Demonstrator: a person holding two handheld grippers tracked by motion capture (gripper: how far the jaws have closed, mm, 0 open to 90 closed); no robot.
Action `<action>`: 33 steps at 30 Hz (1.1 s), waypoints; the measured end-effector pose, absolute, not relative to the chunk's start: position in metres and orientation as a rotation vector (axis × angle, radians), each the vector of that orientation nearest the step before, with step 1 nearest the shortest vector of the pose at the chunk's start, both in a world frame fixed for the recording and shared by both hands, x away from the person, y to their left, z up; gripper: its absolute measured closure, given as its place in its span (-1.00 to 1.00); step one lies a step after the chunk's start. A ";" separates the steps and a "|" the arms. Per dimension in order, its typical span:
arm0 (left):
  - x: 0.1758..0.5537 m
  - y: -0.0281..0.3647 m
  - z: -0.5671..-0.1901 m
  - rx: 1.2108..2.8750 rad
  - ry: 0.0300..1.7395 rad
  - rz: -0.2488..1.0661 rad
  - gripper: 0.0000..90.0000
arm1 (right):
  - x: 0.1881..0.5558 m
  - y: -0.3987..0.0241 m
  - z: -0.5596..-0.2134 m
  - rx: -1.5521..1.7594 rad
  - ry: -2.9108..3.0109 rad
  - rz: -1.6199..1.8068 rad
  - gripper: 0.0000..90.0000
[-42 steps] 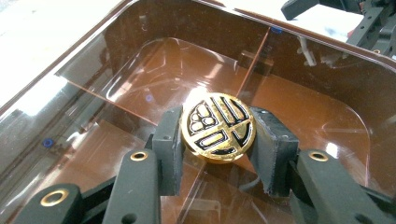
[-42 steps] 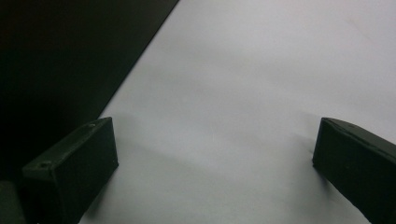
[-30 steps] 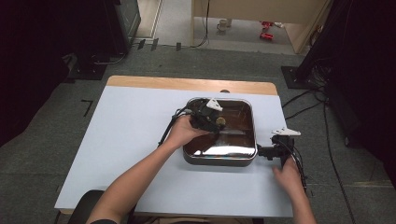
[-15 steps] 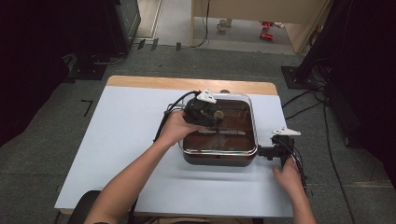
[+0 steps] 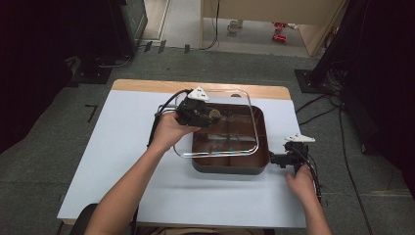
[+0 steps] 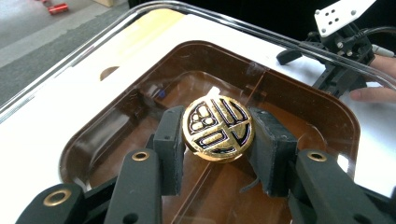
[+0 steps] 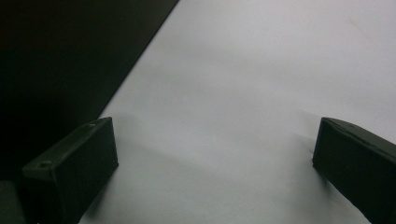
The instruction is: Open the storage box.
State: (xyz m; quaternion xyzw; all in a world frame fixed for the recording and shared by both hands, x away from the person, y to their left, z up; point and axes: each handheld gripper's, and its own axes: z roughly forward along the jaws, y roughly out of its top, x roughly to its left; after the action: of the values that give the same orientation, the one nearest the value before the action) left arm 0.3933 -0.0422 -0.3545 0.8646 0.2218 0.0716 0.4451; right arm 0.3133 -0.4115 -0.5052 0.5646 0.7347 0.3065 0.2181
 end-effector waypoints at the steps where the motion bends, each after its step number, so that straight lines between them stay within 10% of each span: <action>1: 0.393 -0.038 -0.353 2.141 0.557 0.180 0.31 | 0.313 -0.412 -0.505 1.563 2.034 0.849 -1.00; 33: 0.412 0.086 -0.361 2.084 0.867 0.259 0.31 | 0.313 -0.411 -0.505 1.565 2.033 0.849 -1.00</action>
State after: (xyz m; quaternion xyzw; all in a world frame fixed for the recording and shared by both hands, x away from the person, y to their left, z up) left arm 0.4125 0.0857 -0.3613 0.8318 0.3461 0.1035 0.4214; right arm 0.3132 -0.4114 -0.5052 0.5651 0.7342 0.3065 0.2182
